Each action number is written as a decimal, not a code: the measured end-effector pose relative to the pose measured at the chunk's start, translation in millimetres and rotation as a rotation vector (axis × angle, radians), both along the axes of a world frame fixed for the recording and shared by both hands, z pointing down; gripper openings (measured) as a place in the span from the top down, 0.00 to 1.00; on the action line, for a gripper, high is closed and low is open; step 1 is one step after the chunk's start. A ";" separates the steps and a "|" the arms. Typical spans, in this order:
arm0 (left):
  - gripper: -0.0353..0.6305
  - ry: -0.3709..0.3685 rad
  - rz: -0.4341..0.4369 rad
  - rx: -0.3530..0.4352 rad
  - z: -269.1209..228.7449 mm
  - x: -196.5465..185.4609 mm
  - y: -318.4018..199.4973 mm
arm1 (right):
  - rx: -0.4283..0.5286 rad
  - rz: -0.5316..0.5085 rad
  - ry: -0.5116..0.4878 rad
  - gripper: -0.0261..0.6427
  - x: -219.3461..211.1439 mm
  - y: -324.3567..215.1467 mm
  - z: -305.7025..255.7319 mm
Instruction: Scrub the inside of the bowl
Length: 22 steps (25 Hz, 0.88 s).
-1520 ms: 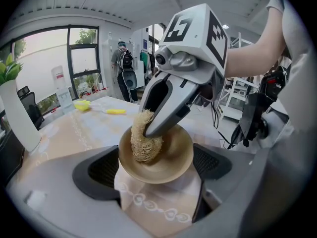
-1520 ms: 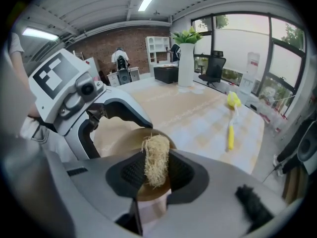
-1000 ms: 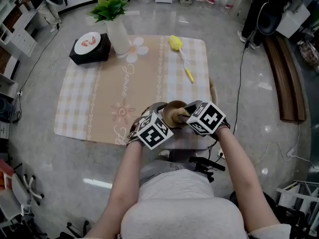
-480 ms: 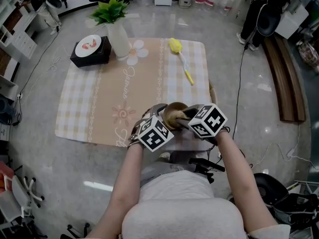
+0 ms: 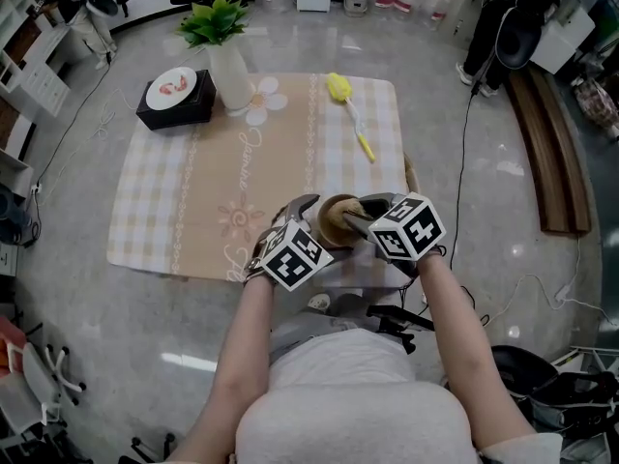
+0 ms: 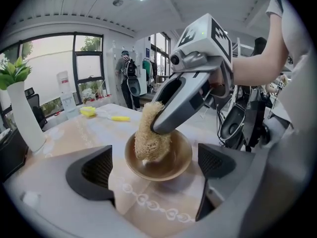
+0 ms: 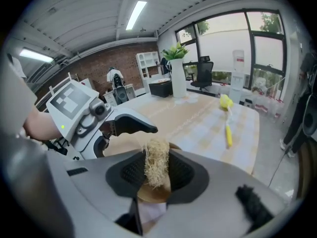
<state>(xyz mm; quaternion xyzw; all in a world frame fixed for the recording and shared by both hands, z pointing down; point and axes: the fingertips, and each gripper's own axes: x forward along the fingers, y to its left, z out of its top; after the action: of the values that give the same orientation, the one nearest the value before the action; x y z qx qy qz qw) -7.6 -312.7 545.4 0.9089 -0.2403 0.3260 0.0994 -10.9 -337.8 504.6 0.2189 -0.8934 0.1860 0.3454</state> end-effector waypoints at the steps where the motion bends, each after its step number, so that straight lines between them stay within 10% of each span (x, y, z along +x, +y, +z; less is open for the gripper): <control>1: 0.12 0.007 -0.005 0.002 -2.2 -0.8 0.2 | 0.007 0.012 -0.001 0.81 0.5 -0.9 -1.3; 13: 0.21 0.077 -0.065 0.040 -36.2 0.3 8.6 | 0.070 0.092 -0.047 0.81 5.7 5.8 -19.6; 22: 0.53 0.166 -0.177 0.094 -75.6 4.0 15.3 | 0.155 0.187 -0.092 0.81 16.7 14.9 -46.8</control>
<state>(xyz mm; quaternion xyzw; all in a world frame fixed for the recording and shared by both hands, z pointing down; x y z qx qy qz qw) -3.6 -297.4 469.7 0.9116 -0.3255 0.2282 0.1047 5.8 -323.0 457.8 0.3185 -0.8957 0.1577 0.2670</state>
